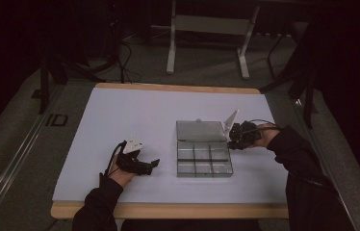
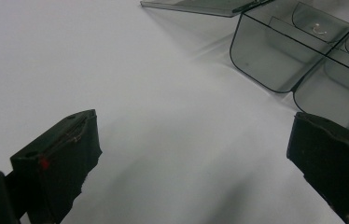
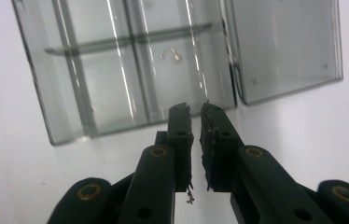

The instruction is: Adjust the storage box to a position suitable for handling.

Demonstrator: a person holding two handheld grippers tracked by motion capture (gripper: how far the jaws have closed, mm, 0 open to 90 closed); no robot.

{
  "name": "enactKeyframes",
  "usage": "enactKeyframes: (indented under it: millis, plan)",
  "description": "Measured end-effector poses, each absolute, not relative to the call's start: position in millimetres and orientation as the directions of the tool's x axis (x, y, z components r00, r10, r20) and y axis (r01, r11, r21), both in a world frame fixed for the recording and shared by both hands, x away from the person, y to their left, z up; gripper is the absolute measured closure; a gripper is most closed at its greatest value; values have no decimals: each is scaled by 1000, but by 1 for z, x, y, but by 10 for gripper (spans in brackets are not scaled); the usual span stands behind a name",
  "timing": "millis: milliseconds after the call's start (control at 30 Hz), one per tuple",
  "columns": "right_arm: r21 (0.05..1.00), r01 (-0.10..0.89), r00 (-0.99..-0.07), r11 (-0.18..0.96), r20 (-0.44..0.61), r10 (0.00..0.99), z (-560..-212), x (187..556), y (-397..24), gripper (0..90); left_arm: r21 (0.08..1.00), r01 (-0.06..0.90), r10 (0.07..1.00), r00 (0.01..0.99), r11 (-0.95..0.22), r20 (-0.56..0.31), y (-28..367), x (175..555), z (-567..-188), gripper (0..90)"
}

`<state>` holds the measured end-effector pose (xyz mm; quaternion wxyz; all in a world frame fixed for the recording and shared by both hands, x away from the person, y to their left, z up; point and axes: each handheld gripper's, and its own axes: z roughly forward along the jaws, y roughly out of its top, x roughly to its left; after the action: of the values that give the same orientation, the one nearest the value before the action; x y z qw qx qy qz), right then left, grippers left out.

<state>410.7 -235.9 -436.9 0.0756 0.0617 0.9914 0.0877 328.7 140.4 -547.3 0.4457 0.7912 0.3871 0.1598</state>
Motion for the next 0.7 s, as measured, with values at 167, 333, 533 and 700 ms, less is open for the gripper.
enactKeyframes:
  millis: [167,333,533,700]
  plan:
    - [167,127,-977,978,-146,152,-436,411,-248,818,828,471,756,649,-304,-92,140,329,-547,32]
    - [160,138,-975,977,-153,163,-436,412,-259,819,826,473,755,650,-306,-92,140,329,-547,32]
    - [111,166,-971,980,-155,182,-442,414,-275,819,827,472,754,651,-306,-93,140,329,-547,32]
    - [95,191,-968,977,-145,204,-451,417,-284,820,827,472,754,650,-306,-93,140,329,-547,32]
